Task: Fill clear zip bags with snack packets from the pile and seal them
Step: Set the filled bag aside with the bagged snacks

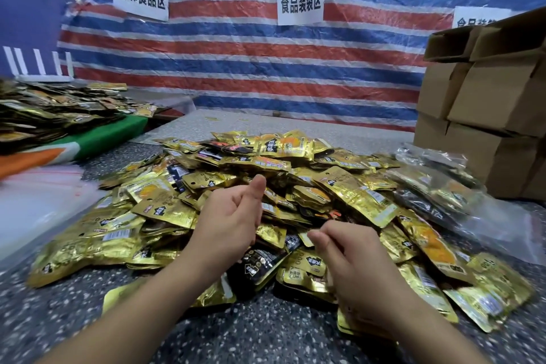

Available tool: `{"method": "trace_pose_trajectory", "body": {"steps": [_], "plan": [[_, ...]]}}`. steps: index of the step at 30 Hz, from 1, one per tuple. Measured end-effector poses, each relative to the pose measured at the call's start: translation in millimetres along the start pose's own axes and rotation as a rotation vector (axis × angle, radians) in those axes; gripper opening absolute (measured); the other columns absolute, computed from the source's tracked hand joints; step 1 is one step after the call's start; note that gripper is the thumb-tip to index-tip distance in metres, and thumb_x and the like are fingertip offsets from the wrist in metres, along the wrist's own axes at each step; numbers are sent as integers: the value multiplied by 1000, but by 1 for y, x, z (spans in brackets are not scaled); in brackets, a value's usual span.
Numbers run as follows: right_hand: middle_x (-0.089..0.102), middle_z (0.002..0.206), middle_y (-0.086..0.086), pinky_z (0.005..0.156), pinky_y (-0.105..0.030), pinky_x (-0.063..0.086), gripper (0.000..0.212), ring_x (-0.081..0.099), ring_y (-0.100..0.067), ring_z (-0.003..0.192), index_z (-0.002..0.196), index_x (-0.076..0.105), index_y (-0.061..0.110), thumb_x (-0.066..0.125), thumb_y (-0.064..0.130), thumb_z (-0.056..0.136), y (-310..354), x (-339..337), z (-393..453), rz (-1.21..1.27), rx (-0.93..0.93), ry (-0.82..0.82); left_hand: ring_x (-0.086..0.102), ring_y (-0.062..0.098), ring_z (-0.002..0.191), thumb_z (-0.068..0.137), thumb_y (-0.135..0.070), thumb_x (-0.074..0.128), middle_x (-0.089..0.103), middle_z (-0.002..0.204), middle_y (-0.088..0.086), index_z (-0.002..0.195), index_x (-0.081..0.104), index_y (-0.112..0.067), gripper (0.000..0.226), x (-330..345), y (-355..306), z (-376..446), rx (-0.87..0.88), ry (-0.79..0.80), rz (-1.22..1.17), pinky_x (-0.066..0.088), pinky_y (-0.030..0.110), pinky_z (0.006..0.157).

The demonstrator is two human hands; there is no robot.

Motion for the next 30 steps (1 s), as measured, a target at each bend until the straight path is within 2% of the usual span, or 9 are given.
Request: {"method": "trace_pose_trajectory", "body": {"steps": [2,4,7,10,12,15,18,23,30], "plan": [[48,51,1,49,-38,40,58,44,-14,45,58,44,18,38,67,88,0,-3,-3,25,-24,-17,32,24,41,83,-73,27,34,44,4,54,37,5,84,-6,-5,2,40,-33,11,29,37,41],[45,50,-1,48,-37,36,60,39,-14,45,56,40,18,37,67,90,1,-3,-3,74,-24,5,40,32,44,89,-74,21,40,45,9,55,42,6,89,-20,-13,12,50,-107,107,34,32,43],[50,54,-5,51,-44,42,59,47,-20,48,58,42,15,35,64,91,0,0,-2,72,-23,17,52,11,46,103,-49,37,62,53,1,70,69,-13,59,-51,-16,41,117,-185,451,43,26,53],[52,61,-1,53,-37,41,50,48,-16,55,63,45,18,38,59,92,-3,2,-4,64,-24,10,64,24,90,101,-35,47,71,104,9,112,69,-11,34,-88,-2,68,122,-249,764,52,41,84],[56,73,8,55,-25,40,33,52,-12,66,69,50,24,49,43,97,-6,4,-5,51,-22,17,58,34,108,99,-27,52,66,118,17,118,65,-4,32,-120,15,82,98,-326,907,46,44,91],[57,84,19,62,-15,41,22,54,-7,75,77,53,30,59,23,97,-6,7,-4,17,-30,32,57,41,103,94,-17,58,64,111,26,111,66,2,27,-171,43,91,33,-429,996,46,46,87],[57,86,24,65,-11,41,21,55,-2,76,77,54,32,59,26,96,-4,8,-4,4,-19,23,58,48,96,91,-24,61,62,103,31,108,63,7,35,-212,73,88,-191,-479,1187,50,50,83],[58,85,24,63,-11,41,21,55,-2,75,77,54,32,57,29,97,0,9,-5,24,-17,15,60,40,105,95,-46,48,64,114,23,110,67,-1,51,-247,116,63,-569,-310,1380,51,40,87],[60,82,21,63,-14,43,21,56,-6,74,75,55,33,56,31,95,-1,7,-4,44,-29,16,61,33,104,102,-40,39,66,111,18,106,66,-3,46,-252,133,52,-684,-222,1334,51,38,91]]}}
Point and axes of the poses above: each hand's wrist, its own z-axis towards the middle knuckle, its own x-axis out of the palm, y = z × x, the point moved 1 cm from there along z, towards the middle knuckle
